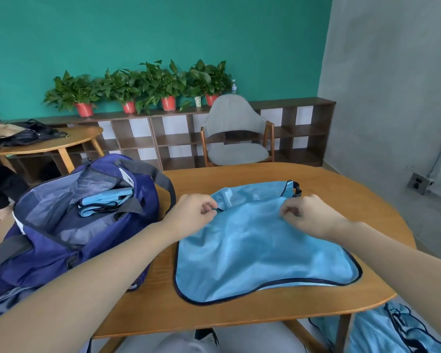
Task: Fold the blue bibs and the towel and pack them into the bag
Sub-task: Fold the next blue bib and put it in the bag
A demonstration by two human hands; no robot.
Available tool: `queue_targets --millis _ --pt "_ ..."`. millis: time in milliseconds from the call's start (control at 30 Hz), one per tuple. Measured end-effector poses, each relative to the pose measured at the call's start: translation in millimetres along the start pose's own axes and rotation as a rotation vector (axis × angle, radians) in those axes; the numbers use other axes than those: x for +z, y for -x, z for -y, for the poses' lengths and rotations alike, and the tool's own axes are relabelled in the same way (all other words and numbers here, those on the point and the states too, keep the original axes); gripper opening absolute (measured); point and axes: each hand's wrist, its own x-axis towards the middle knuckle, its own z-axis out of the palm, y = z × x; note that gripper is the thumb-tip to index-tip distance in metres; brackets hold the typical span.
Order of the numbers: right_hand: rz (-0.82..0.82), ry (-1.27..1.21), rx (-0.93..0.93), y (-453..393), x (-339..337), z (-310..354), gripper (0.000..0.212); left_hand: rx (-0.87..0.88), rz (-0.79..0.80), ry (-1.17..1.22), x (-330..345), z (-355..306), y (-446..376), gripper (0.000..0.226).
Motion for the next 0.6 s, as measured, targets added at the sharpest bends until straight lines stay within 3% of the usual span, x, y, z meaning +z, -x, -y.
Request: queue_targets --millis 100,200,367,500,600 --pt "-0.025 -0.028 -0.059 -37.9 20.0 13.0 0.021 -0.092 -0.006 -0.079 14.5 13.6 -31.4 0.033" --pt "-0.053 -0.043 -0.132 -65.7 39.6 32.8 0.019 -0.16 -0.038 -0.062 23.3 19.2 -50.2 0.015" --pt "-0.103 0.033 -0.147 -100.6 58.6 73.0 0.028 -0.137 -0.122 0.064 10.5 14.0 -68.3 0.012" --pt "-0.235 0.078 -0.014 -125.6 58.5 97.3 0.047 -0.023 -0.174 0.161 -8.5 7.1 -73.7 0.01" --pt "-0.385 0.076 -0.011 -131.1 49.1 108.9 0.039 0.025 -0.24 0.202 -21.5 -1.3 -73.8 0.009"
